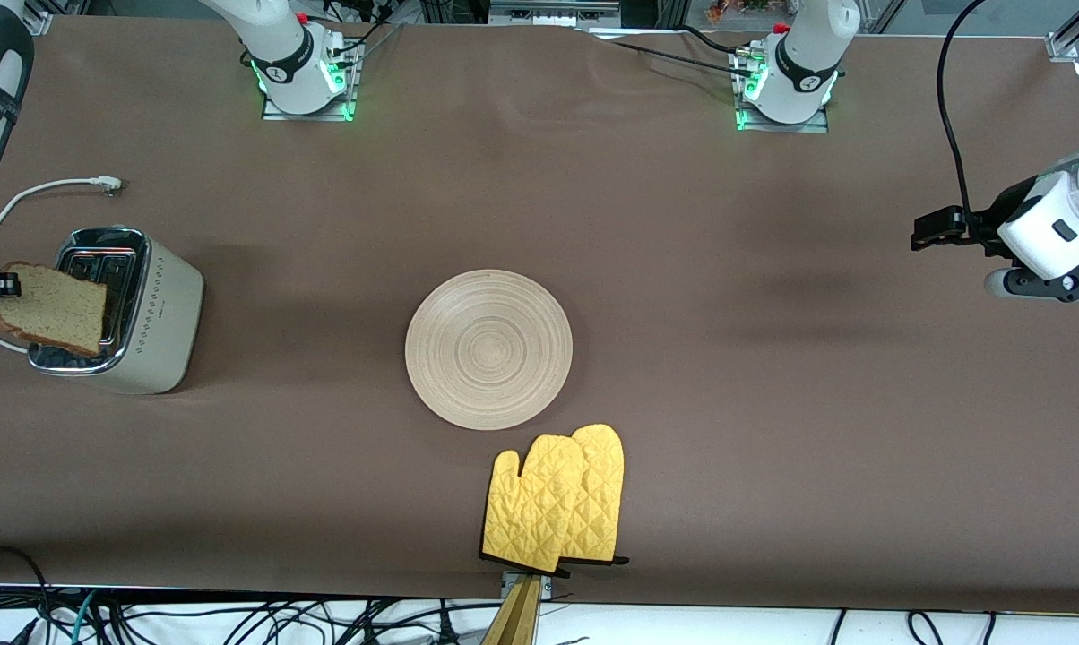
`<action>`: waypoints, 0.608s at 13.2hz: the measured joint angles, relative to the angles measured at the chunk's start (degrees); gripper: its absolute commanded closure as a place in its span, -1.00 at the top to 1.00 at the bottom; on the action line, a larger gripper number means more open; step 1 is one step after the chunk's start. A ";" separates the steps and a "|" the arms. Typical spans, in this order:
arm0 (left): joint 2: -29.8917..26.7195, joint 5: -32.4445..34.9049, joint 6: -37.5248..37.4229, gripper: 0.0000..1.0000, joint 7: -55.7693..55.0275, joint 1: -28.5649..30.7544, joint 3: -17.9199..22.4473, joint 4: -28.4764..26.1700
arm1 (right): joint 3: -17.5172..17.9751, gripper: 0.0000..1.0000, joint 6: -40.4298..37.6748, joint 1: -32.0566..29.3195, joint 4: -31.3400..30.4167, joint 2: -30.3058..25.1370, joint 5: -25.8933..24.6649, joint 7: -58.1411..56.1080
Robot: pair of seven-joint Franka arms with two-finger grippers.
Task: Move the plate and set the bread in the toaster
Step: 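Lower the bread into the toaster slot with the right gripper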
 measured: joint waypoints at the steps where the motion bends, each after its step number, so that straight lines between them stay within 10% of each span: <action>1: 0.00 0.00 0.00 1.00 0.00 0.00 0.00 0.00 | -0.01 -1.00 0.00 -0.30 -0.22 0.23 0.00 0.00; 8: 0.00 0.00 0.00 1.00 0.00 0.24 0.04 0.00 | -0.03 -1.00 -0.46 -1.09 -2.32 0.54 0.00 0.00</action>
